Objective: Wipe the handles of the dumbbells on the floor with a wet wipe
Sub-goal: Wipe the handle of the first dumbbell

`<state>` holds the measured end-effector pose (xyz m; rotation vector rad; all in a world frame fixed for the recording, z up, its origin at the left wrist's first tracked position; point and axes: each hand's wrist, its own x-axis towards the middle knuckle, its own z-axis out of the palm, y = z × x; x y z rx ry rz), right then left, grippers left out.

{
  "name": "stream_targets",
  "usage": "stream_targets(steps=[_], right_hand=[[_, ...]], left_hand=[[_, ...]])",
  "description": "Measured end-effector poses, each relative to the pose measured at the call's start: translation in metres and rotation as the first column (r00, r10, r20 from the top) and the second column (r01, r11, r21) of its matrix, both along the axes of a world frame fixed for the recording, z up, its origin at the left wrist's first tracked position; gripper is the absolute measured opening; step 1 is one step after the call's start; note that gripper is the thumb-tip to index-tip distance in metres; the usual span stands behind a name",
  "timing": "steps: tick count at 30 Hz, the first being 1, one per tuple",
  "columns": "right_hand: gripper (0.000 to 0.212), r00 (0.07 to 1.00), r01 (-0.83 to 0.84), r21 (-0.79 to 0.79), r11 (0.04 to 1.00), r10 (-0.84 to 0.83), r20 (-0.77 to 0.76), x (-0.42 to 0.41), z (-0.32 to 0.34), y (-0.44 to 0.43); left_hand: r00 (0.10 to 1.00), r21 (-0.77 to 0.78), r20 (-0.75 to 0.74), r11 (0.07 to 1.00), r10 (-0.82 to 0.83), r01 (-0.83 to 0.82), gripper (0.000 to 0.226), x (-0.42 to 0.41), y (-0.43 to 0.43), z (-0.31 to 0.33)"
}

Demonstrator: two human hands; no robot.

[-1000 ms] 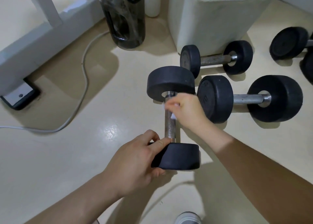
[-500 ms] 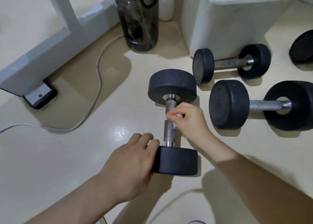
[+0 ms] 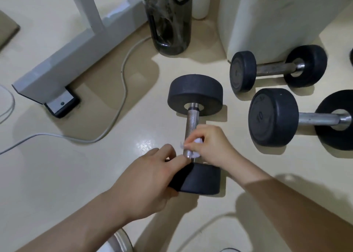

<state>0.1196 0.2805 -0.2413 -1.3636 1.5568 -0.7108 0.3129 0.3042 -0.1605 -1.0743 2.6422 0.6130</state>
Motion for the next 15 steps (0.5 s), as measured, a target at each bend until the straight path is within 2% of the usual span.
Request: stream_targets(steps=[1, 2, 4, 6, 10, 11, 13, 15], right_hand=[[0.007, 0.996, -0.087, 0.033, 0.996, 0.088, -0.014, 0.003, 0.003, 0.007], [0.007, 0.997, -0.078, 0.023, 0.997, 0.079, -0.024, 0.006, 0.005, 0.001], [0.009, 0.993, 0.115, -0.085, 0.99, -0.118, -0.023, 0.009, 0.002, -0.03], [0.01, 0.986, 0.157, -0.123, 0.98, -0.163, -0.042, 0.014, 0.002, -0.043], [0.013, 0.992, -0.129, 0.117, 0.985, 0.128, 0.016, 0.024, 0.004, 0.0], [0.011, 0.995, -0.101, 0.099, 0.99, 0.102, -0.004, 0.024, 0.003, -0.009], [0.007, 0.995, 0.083, -0.069, 0.994, -0.087, -0.057, 0.025, 0.001, -0.04], [0.008, 0.99, 0.131, -0.123, 0.984, -0.137, -0.043, 0.03, 0.001, -0.051]], left_hand=[[0.999, 0.018, 0.002, 0.999, 0.032, -0.032, 0.067, 0.004, 0.0, 0.001], [0.998, 0.031, 0.004, 0.998, 0.06, -0.06, 0.065, 0.007, -0.001, 0.002], [0.996, 0.035, 0.007, 0.995, 0.092, -0.093, 0.057, 0.012, -0.005, 0.002], [0.992, 0.015, 0.009, 0.992, 0.122, -0.122, 0.051, 0.019, -0.007, 0.001], [0.982, 0.019, 0.022, 0.982, 0.187, -0.187, 0.044, 0.032, 0.002, -0.003], [0.981, 0.011, 0.028, 0.981, 0.194, -0.194, 0.043, 0.033, 0.004, -0.003], [0.981, -0.023, 0.061, 0.983, 0.184, -0.183, 0.041, 0.035, 0.001, -0.005], [0.989, -0.096, 0.074, 0.988, 0.13, -0.122, 0.042, 0.038, -0.003, -0.003]])
